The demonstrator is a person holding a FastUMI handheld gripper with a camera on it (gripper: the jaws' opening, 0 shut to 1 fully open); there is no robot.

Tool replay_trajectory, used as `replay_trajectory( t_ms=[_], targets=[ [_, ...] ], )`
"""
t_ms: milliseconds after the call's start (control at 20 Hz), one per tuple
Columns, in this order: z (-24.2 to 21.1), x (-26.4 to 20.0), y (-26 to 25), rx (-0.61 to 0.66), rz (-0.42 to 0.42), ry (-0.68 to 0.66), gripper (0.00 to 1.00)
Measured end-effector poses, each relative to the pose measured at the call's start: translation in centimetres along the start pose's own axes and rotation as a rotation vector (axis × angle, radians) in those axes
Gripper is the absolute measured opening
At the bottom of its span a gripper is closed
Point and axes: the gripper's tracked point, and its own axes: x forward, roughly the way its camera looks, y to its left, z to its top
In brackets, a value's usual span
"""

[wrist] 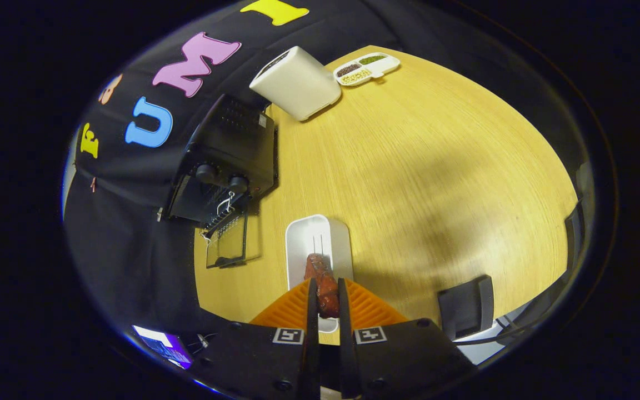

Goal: Open the toaster oven, put the food inside, and close the toaster oven door.

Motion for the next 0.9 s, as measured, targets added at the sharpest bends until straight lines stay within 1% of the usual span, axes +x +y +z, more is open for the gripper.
replay_trajectory(
  t_ms=[100, 200, 350, 550, 750, 900],
  targets=[
    [-0.1, -0.1, 0.3, -0.045, 0.003, -0.006, 0.14],
    [-0.2, -0.2, 0.6, -0.082, 0.003, -0.003, 0.13],
    [0.2, -0.8, 1.0, -0.085, 0.013, -0.015, 0.13],
    [1.8, -2.5, 1.6, -0.168, -0.005, -0.056, 0.13],
    [3.4, -4.0, 3.9, -0.207, 0.004, -0.096, 0.13],
    [4.4, -4.9, 7.3, -0.228, 0.022, -0.15, 0.13]
  ],
)
